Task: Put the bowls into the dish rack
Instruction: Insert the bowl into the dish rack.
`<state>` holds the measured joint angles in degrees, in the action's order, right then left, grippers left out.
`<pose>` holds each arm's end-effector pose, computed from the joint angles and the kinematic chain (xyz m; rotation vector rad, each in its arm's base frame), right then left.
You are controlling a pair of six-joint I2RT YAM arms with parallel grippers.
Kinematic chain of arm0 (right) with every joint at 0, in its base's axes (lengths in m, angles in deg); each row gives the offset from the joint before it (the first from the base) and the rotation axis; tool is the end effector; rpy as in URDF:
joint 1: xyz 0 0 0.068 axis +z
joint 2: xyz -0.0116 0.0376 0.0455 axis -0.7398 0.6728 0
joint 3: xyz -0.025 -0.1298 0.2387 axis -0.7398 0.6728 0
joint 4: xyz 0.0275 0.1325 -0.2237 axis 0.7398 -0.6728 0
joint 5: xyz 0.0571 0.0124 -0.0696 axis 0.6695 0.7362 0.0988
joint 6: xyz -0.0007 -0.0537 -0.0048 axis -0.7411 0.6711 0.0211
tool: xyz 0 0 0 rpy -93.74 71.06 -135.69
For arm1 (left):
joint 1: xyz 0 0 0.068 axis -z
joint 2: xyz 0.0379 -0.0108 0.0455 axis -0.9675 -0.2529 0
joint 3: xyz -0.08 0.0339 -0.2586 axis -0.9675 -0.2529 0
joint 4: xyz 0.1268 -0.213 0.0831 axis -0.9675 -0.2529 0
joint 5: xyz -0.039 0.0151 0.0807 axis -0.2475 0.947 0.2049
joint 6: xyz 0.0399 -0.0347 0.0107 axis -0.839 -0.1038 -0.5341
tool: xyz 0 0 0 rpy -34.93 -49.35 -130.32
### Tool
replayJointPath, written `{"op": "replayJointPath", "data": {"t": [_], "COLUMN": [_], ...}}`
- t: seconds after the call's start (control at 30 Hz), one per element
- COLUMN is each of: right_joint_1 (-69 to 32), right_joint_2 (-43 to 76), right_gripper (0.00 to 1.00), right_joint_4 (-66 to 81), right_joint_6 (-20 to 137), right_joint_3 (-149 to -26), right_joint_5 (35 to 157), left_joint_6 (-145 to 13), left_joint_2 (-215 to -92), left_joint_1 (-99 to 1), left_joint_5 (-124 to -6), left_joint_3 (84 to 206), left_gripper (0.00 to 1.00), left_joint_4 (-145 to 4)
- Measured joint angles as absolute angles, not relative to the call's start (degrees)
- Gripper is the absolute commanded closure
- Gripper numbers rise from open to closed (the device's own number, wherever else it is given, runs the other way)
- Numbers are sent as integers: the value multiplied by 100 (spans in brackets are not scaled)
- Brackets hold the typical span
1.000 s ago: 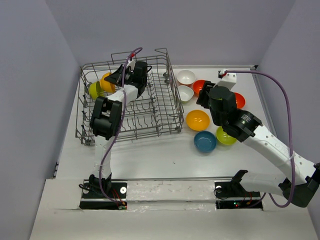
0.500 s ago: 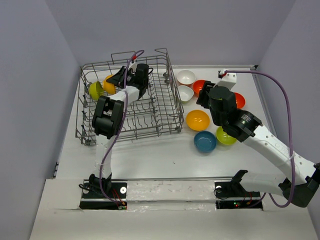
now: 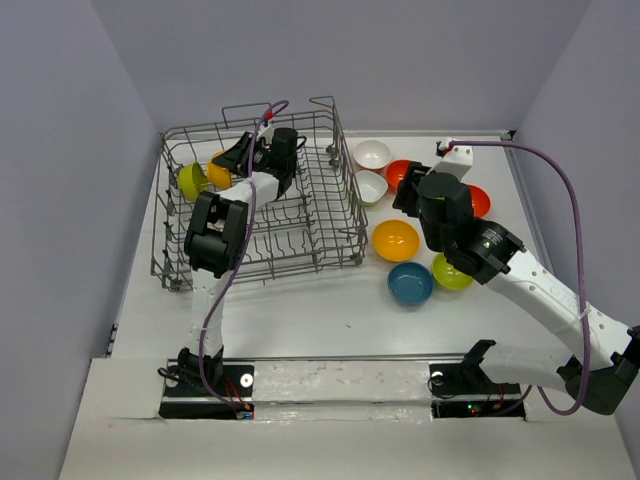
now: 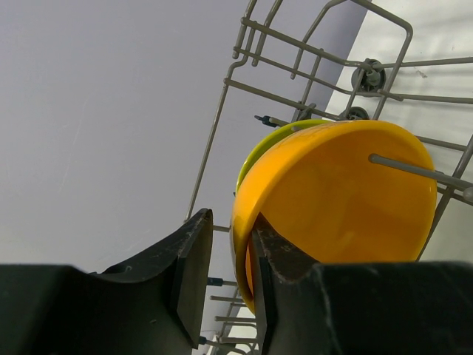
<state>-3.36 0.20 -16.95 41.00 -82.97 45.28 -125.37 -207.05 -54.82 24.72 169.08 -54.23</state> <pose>0.1882 0.1497 0.4084 0.1904 1.7950 0.1343 0.4811 -0.1425 0.2195 0.0007 1.8792 1.5927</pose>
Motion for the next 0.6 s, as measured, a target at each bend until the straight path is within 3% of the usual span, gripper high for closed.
{"op": "replayJointPath", "data": {"t": [0.6], "right_joint_1": [-336], "right_joint_2": [20], "right_gripper": [42], "right_joint_4": [-1693], "right_joint_6": [4100], "right_joint_3": [-8297], "right_joint_5": [4528], "left_joint_6": [-12537], "left_joint_2": [-20707], "left_joint_1": [-5482], "left_joint_5": [2472], "left_joint_3": [16908], "left_gripper": [49], "left_joint_4": [-5423]}}
